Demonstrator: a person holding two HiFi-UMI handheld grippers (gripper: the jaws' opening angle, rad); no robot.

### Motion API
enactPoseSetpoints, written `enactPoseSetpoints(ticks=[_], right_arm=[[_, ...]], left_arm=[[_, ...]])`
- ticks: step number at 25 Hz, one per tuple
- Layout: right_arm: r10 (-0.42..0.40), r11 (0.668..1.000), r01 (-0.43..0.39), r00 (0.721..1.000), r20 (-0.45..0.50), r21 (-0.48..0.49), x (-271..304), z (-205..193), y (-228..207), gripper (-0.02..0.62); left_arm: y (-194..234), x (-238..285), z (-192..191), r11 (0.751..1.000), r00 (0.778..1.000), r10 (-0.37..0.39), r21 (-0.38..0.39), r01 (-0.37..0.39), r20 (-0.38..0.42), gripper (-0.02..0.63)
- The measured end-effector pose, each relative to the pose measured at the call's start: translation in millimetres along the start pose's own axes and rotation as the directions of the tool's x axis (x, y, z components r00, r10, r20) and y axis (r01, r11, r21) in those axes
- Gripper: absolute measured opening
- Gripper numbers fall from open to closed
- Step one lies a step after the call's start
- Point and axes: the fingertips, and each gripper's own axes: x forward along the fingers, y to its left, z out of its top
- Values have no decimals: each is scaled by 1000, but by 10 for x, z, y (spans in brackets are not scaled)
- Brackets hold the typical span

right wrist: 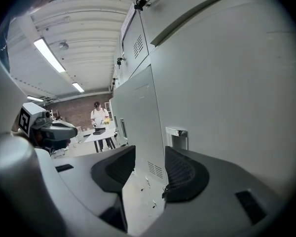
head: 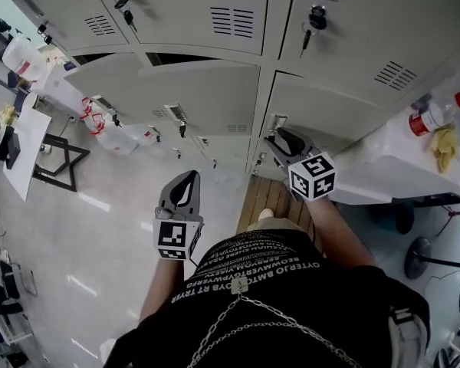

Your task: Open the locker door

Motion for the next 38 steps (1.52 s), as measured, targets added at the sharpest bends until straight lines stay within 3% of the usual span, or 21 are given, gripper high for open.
enactPoseSetpoints(ticks=[6, 12, 17, 21, 30, 34, 38], right_arm=[[-15, 999, 14, 1000, 19, 51, 191, 46, -91, 230], [17, 997, -17, 1000, -1, 74, 428, 33, -47, 241], [-109, 989, 109, 994, -5, 98, 370, 22, -263, 247], [-134, 985, 135, 991, -18, 112, 432, -29, -324, 261], [-140, 980, 141, 990, -18, 139, 366, -73, -154, 264], [-146, 979, 146, 989, -11, 145, 152, -185, -30, 192], [-144, 980, 145, 989, -18, 138, -84, -308, 179, 186]], left_arm=[[88, -121, -26, 999, 998, 51, -9, -52, -21, 3], [140, -248, -117, 997, 996, 73, -15, -74, -41, 3], [183, -455, -280, 995, 994, 91, -36, -94, -67, 3], [193, -618, -404, 994, 991, 95, -52, -100, -92, 3], [43, -825, -368, 998, 995, 56, -33, -59, -80, 3], [-64, -901, -379, 1000, 997, 17, -17, -19, -77, 3], [-149, -1005, -353, 1000, 998, -18, 6, 19, -68, 3]])
